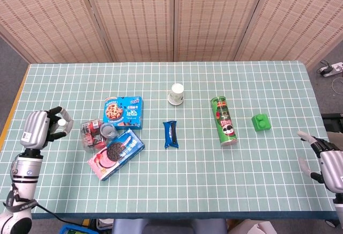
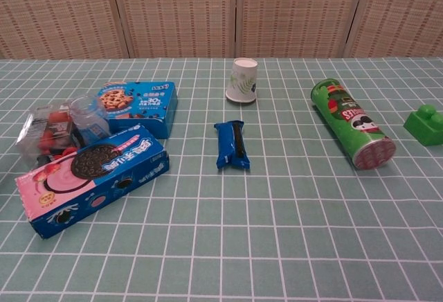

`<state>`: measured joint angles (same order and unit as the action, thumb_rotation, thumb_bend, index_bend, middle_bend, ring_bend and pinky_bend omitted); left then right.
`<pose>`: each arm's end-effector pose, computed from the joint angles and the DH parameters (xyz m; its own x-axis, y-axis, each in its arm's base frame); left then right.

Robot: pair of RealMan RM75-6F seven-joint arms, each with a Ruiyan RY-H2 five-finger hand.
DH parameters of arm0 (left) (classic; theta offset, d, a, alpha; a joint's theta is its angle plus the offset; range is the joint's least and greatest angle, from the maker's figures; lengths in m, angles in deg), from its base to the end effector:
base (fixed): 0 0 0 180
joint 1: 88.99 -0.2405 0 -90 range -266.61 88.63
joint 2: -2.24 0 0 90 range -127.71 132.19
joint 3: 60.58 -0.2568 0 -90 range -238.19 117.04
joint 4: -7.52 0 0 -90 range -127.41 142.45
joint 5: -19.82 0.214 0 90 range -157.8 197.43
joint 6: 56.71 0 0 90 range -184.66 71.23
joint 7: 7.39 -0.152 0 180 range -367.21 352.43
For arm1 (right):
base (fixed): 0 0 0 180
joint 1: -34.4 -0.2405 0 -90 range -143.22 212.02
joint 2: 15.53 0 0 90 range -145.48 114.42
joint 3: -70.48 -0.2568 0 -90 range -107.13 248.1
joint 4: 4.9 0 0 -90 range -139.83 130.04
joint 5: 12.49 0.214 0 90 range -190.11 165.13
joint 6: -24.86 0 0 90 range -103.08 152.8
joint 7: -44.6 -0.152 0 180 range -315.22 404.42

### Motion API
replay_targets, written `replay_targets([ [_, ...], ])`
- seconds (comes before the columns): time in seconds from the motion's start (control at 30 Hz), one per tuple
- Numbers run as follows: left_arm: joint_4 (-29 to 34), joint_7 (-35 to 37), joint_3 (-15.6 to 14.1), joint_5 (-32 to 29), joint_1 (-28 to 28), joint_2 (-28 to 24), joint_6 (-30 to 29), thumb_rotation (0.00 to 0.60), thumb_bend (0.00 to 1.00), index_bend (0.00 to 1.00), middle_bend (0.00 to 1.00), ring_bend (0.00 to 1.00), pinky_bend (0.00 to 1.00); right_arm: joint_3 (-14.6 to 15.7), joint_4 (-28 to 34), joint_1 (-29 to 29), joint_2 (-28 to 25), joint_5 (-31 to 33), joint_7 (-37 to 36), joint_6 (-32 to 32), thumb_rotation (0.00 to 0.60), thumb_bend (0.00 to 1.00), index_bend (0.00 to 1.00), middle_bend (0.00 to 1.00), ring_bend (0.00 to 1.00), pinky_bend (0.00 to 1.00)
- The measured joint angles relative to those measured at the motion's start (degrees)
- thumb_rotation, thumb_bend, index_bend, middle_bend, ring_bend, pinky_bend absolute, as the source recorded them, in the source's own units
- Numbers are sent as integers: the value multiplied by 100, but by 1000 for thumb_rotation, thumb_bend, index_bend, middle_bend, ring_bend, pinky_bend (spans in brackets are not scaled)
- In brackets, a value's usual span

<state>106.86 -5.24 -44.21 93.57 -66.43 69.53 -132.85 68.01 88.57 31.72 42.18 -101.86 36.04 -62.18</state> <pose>-0.2118 0.3127 0.1519 0.1021 -0.1016 0.9896 0.9791 -0.1656 -0.1180 -0.3140 -0.1761 0.1898 0.3458 0.0089 0.9383 -0.9377 -0.0343 0.3459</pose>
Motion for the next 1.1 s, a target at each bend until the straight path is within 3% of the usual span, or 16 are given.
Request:
replay_targets([
  [0.1,95,254,26,-34,-24,-63,83,600,582,779,1000,1000,1000,-3,0,2,-3,4,-9,-3,600,362,200,300,287,372],
  [0.33,297,2264,90,-26,-86,-300,322,600,581,794,1000,1000,1000,0,-7,-8,2,10,-1,22,600,362,200,300,287,372],
  [0.43,271,2615,87,4,-91,-315,334,600,580,797,1000,1000,1000,-4,-5,-10,6,22,7,28,600,361,200,300,287,372],
  [0.57,117,2226,50,72,-74,-228,257,600,580,798,1000,1000,1000,-4,-5,-10,6,26,10,31,600,362,200,300,287,372],
  [0.83,-517,522,-32,237,-5,305,-165,600,580,798,1000,1000,1000,-7,-5,-6,-3,28,-13,21,600,361,200,300,287,372],
  [0.97,-427,753,-11,167,-6,300,-117,600,580,798,1000,1000,1000,-8,-13,-7,-7,27,-33,22,600,362,200,300,288,372],
  [1.1,-167,1553,31,48,-22,147,118,600,580,799,1000,1000,1000,-7,-16,-9,-8,26,-38,26,600,362,200,300,287,372],
])
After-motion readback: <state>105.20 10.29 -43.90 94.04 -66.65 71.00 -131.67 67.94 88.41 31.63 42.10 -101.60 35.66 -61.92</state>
